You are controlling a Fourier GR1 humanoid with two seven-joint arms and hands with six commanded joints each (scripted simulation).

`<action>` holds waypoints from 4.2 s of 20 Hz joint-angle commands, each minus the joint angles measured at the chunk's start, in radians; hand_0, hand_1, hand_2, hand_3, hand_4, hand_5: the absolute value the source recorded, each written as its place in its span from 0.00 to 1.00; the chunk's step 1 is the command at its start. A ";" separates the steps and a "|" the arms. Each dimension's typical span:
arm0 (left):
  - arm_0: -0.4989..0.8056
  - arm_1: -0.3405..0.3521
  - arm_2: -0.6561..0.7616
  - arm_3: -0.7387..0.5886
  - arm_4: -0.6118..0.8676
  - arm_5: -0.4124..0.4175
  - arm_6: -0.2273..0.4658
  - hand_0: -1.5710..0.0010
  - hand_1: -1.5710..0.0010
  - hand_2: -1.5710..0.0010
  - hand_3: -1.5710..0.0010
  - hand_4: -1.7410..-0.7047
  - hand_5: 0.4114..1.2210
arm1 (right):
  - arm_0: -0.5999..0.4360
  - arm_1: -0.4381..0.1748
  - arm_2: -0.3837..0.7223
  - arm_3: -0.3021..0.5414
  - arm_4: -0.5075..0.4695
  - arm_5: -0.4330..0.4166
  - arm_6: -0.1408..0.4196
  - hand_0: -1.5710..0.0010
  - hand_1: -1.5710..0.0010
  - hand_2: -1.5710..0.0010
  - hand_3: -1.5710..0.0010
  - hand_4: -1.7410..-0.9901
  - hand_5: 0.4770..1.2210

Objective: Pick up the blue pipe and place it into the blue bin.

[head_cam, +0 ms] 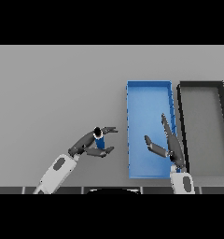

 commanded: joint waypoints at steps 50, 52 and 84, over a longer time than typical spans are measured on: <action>-0.058 -0.049 -0.060 -0.239 -0.008 0.032 0.069 0.00 0.00 0.00 0.05 0.00 1.00 | -0.364 -0.215 0.209 -0.305 -0.434 0.399 0.340 1.00 1.00 1.00 1.00 0.65 0.07; -0.063 -0.064 -0.069 -0.223 -0.014 0.027 0.063 0.00 0.00 0.00 0.04 0.00 1.00 | -0.424 -0.184 0.246 -0.271 -0.415 0.403 0.383 1.00 1.00 1.00 1.00 0.68 0.07; -0.089 0.019 -0.066 -0.218 -0.145 -0.061 -0.008 0.76 0.77 0.80 0.78 0.63 0.87 | -0.617 0.017 0.324 -0.091 -0.432 0.500 0.430 0.01 0.01 0.01 0.01 0.33 0.98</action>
